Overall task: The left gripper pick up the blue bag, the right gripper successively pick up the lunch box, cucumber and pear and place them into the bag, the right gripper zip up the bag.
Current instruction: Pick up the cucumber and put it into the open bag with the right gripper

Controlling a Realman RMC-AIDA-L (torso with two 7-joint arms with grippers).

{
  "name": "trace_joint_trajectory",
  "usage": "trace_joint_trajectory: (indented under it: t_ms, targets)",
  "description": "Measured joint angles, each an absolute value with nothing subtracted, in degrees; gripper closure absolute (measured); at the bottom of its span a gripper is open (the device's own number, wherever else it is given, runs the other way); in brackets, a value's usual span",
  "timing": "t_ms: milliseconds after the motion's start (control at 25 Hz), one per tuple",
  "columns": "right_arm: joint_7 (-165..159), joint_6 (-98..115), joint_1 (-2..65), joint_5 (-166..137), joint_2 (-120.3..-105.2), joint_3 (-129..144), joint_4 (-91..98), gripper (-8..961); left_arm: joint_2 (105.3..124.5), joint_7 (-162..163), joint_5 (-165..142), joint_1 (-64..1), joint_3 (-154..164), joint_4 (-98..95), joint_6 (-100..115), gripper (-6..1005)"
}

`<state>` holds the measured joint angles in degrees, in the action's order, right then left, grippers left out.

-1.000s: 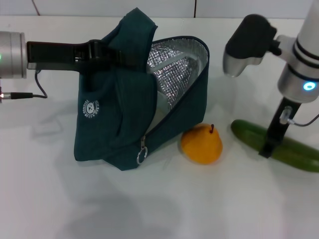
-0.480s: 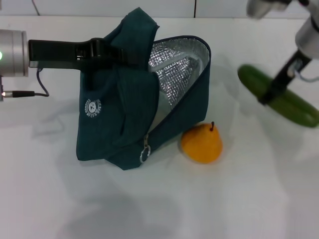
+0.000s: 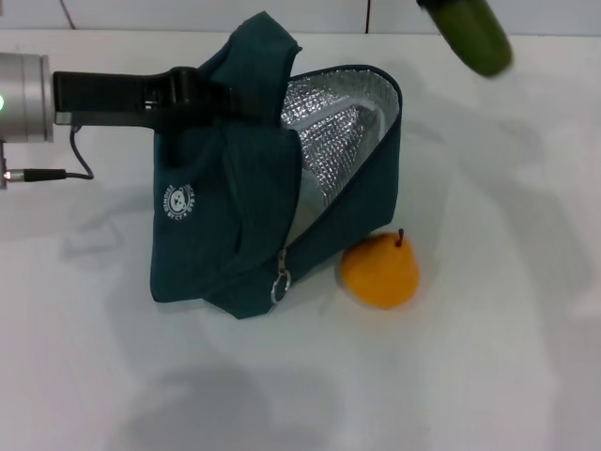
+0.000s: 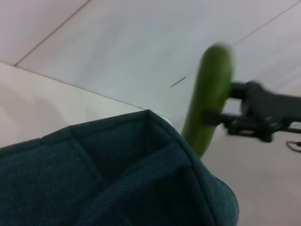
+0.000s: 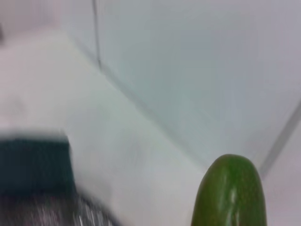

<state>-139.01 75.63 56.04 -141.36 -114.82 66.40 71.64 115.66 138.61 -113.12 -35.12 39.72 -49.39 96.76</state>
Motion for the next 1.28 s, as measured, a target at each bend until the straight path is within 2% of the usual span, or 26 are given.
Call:
trace_joint_trajectory:
  t_ms: [280,600,960,1280]
  targets:
    - [-126.8,72.0,50.4,-121.8,-115.36,66.4,74.0,322,115.74,138.6,-112.1,-35.0,39.7,-49.4,96.8,950]
    - [-101.6,71.5,42.5,-93.3,-115.54,66.7,62.9,321,115.83,138.6,-111.6,-34.8,39.4,-49.4,96.8,950]
    - [-88.3,73.0,42.0,-84.0,-115.57,66.9,47.0,319,115.71,138.6,-111.3,-34.9,39.4,-49.4,96.5,950]
    - [-86.9,71.1,42.6,-84.9,-115.36,71.8,41.7,318,115.7,138.6,-109.7,-34.6,39.2,-49.4,95.8,950]
